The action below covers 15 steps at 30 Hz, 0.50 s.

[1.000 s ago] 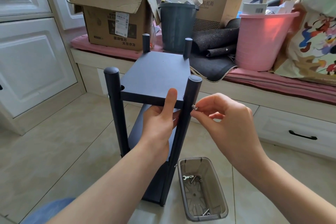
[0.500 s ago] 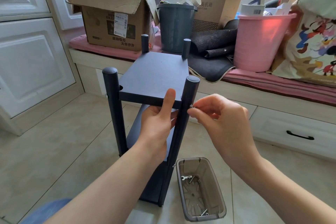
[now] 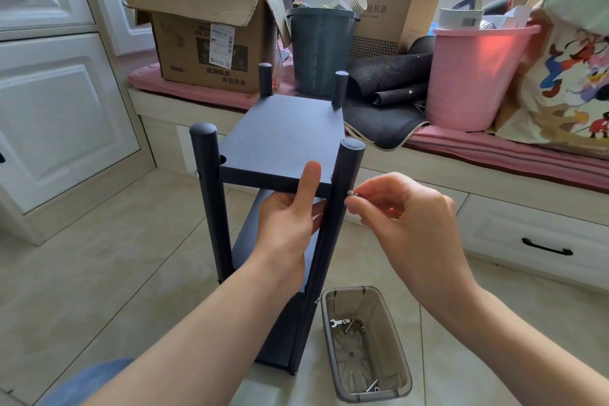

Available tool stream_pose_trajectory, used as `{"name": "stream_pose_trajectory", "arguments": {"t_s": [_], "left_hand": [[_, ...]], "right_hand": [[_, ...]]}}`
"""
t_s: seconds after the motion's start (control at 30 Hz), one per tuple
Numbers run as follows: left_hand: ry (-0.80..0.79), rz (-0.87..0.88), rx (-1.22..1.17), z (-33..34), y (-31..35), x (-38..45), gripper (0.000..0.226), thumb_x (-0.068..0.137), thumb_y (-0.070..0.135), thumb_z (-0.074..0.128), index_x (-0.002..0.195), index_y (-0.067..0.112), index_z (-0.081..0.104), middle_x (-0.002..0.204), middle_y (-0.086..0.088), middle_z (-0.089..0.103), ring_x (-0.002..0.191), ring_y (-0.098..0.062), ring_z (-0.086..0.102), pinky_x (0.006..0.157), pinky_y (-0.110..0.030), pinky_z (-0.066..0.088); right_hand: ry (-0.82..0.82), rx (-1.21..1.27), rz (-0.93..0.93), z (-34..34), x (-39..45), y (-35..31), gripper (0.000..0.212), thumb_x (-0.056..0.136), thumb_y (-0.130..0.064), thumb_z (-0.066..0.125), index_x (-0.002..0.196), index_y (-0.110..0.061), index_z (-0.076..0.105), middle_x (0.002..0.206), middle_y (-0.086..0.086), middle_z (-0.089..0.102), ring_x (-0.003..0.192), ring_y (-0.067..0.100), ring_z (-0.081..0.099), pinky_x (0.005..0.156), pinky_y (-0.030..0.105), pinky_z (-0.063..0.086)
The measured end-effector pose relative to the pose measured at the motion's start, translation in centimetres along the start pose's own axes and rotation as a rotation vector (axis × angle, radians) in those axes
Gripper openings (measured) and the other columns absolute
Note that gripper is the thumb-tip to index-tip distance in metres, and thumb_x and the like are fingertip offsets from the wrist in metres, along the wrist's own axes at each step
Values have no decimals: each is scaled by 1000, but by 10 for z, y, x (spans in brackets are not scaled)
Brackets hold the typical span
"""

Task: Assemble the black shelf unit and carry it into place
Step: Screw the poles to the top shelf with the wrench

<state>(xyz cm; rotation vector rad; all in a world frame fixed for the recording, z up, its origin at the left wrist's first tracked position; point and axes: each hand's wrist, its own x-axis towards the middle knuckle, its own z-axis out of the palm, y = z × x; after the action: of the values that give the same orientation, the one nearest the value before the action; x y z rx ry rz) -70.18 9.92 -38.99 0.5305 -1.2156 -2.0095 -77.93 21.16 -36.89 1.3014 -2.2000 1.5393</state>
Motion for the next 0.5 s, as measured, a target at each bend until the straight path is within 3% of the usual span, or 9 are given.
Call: {"name": "stream_pose_trajectory", "arguments": {"t_s": [0.17,0.3,0.5], "left_hand": [[-13,-4,16,1,3,0,32,69,57,62,46,37,68,70,10,74,86,-14,76,77,-24,54],[-18,6,24,1,3,0,36,72,56,61,44,34,67,66,8,71,91,-18,76,81,-26,55],[-34,-5,30,2,5,-1,34,72,57,60,47,37,70,69,9,74,88,-13,76,79,-22,55]], "right_hand": [[7,5,-7,-2,-1,-1,12,78,-20,81,86,-21,72,74,-19,69,70,-2,68,68,10,52],[7,3,-1,-2,-1,-3,11,78,-22,81,84,-22,72,73,-18,69,70,-1,68,69,11,53],[0,-3,-1,-1,-1,-4,8,80,-21,79,84,-20,72,72,-16,69,69,1,67,69,12,52]]}}
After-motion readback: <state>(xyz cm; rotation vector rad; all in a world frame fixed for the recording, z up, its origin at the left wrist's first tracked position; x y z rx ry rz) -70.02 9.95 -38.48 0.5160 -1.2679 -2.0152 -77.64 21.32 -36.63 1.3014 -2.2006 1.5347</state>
